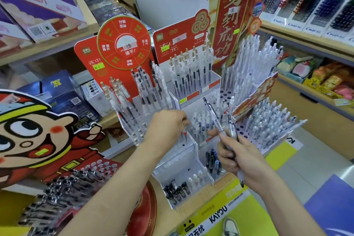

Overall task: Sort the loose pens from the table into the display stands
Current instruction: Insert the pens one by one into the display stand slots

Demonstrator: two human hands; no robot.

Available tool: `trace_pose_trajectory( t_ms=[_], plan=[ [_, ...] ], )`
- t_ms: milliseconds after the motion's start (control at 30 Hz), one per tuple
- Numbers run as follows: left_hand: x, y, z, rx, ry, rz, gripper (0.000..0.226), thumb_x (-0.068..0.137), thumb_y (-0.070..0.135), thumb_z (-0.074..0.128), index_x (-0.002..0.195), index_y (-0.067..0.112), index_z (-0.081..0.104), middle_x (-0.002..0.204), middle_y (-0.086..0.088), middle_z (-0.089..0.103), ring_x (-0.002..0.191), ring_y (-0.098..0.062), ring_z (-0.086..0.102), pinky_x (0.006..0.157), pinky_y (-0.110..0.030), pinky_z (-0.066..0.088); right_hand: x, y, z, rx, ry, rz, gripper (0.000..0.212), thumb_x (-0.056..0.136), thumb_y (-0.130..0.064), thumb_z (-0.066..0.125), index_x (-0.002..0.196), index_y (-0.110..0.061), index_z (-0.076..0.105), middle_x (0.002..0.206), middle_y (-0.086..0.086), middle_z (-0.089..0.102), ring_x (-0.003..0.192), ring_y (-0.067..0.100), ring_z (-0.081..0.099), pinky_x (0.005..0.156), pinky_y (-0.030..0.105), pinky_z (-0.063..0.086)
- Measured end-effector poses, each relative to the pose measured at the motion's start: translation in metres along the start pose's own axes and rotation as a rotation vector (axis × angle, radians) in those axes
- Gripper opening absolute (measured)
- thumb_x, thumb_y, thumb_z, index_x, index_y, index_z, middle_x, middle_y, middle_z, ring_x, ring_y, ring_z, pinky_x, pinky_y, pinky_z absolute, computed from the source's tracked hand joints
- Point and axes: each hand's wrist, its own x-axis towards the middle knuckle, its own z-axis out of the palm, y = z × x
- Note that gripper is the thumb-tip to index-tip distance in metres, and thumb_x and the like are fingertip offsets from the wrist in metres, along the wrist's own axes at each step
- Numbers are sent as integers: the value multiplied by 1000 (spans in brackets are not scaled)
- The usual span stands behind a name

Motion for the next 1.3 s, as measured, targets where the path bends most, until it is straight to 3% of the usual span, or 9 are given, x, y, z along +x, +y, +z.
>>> trace_pose_trajectory(
  t_ms=[200, 333, 467, 633, 800, 900, 967, 1067, 1300],
  plan=[
    [3, 6, -4, 105, -31, -43, 34, 96, 43, 52, 93, 14, 69, 84, -1, 70, 81, -20, 65, 76, -33, 52, -4, 1, 4, -11, -29, 6, 28, 95, -28, 50, 102, -11, 71, 63, 1, 22, 45, 10, 23, 42, 21, 17],
    [9, 4, -12, -9, -119, -105, 20, 90, 32, 66, 85, 14, 72, 79, -1, 71, 77, -19, 65, 76, -31, 53, -4, 2, 9, 9, -45, 14, 33, 88, -33, 54, 102, -9, 71, 63, 1, 22, 46, 11, 24, 41, 20, 19],
    [11, -3, -8, 225, -147, 7, 17, 86, 14, 65, 72, 19, 57, 67, 4, 59, 65, -23, 56, 67, -34, 56, -5, 2, 11, -17, -53, 5, 33, 89, -34, 54, 100, -9, 73, 63, 2, 21, 47, 11, 23, 41, 21, 18],
    [7, 3, -7, 258, -125, 23, 32, 97, 42, 50, 91, 12, 58, 83, -4, 67, 79, -25, 64, 71, -38, 54, -8, 1, 15, -16, -77, -1, 35, 91, -36, 52, 98, -8, 71, 62, 1, 24, 47, 12, 23, 43, 23, 16],
    [5, 2, -9, 263, -110, 10, 32, 93, 46, 56, 103, 16, 63, 88, -2, 70, 85, -26, 65, 72, -38, 55, -10, 2, 22, -8, -94, 9, 33, 94, -37, 51, 96, -10, 71, 62, 2, 26, 46, 12, 24, 42, 22, 19],
    [2, 0, -21, -71, -102, -95, 26, 95, 33, 57, 119, 22, 63, 95, 2, 73, 81, -14, 66, 71, -30, 54, -11, 1, 26, 2, -104, 16, 33, 94, -38, 51, 99, -11, 70, 61, 2, 26, 45, 11, 23, 40, 21, 20],
    [-3, 1, -38, -544, -55, -240, 22, 99, 24, 51, 114, 19, 67, 86, 2, 73, 63, -9, 62, 56, -23, 50, -13, -1, 29, 11, -113, 21, 34, 93, -37, 51, 103, -9, 68, 60, 1, 26, 43, 10, 23, 39, 20, 18],
    [-19, 3, -67, -1142, -135, -354, 29, 99, 31, 48, 110, 11, 67, 89, -8, 74, 63, -16, 63, 53, -24, 50, -14, -1, 37, -5, -153, 22, 35, 92, -37, 52, 105, -8, 65, 60, 1, 25, 41, 9, 21, 39, 21, 15],
    [-56, -10, -87, -1160, -75, -316, 7, 88, 13, 66, 93, 9, 70, 71, -2, 69, 66, -17, 67, 60, -23, 55, -17, 5, 65, -44, -298, 19, 36, 90, -40, 53, 102, -11, 68, 61, 2, 26, 41, 8, 22, 38, 20, 17]
  ],
)
